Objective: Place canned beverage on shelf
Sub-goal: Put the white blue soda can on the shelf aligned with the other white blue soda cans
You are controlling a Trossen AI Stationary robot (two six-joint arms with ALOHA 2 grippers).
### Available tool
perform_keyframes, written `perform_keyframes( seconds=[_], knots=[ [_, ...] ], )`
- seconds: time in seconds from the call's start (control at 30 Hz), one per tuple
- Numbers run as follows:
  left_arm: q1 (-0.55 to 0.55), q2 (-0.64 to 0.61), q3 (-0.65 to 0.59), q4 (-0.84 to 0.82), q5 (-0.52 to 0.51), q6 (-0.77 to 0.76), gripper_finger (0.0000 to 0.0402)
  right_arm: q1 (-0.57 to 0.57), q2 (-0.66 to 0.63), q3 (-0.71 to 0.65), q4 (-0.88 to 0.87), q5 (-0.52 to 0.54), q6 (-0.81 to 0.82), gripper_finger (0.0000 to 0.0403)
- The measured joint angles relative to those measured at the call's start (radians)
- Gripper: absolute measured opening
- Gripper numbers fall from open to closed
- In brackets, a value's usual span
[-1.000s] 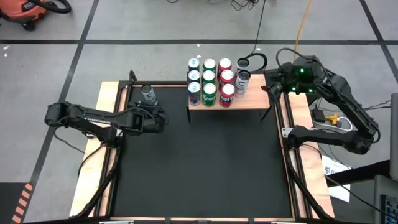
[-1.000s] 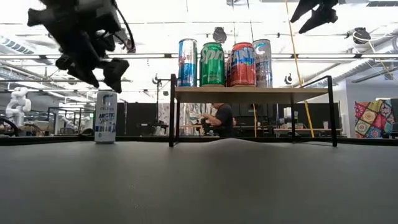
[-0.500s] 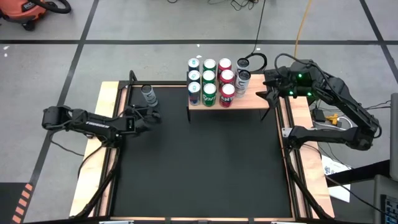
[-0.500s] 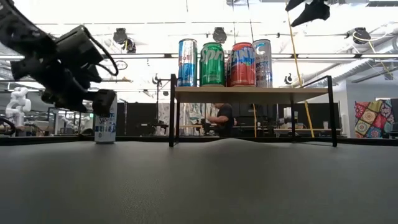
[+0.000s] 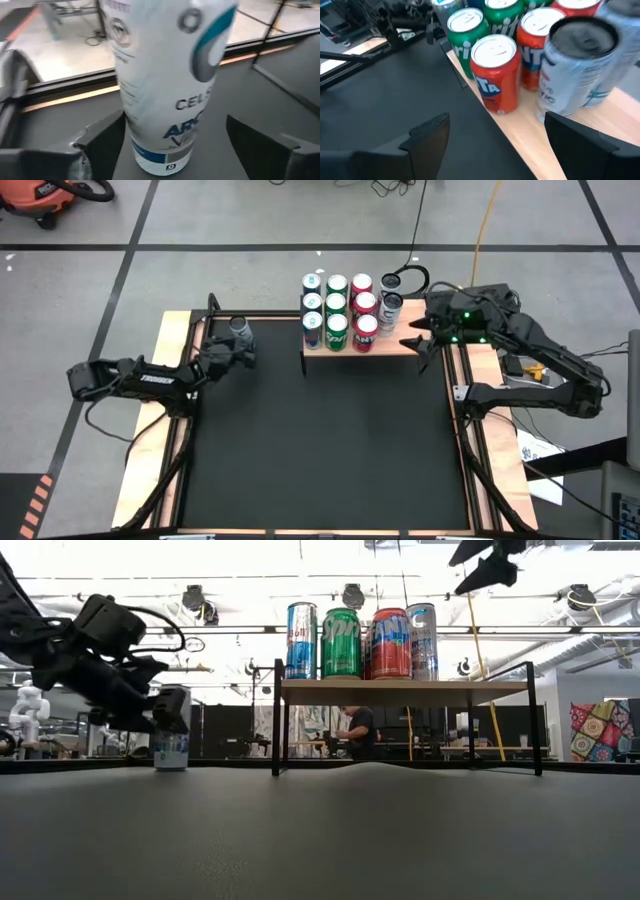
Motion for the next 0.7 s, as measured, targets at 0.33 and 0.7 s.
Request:
perform_keyframes(
  seconds=[0.33, 0.7],
  knots=[
    [0.064, 0.0, 0.0, 0.028, 0.134, 0.04, 0.018, 0.082, -0.047, -0.115, 0.214, 0.0, -0.033, 0.0313],
    [0.082, 0.0, 0.0, 0.025, 0.154, 0.01, 0.0119, 0.252, -0.063, -0.136, 0.258, 0.069, -0.01, 0.0313]
  ],
)
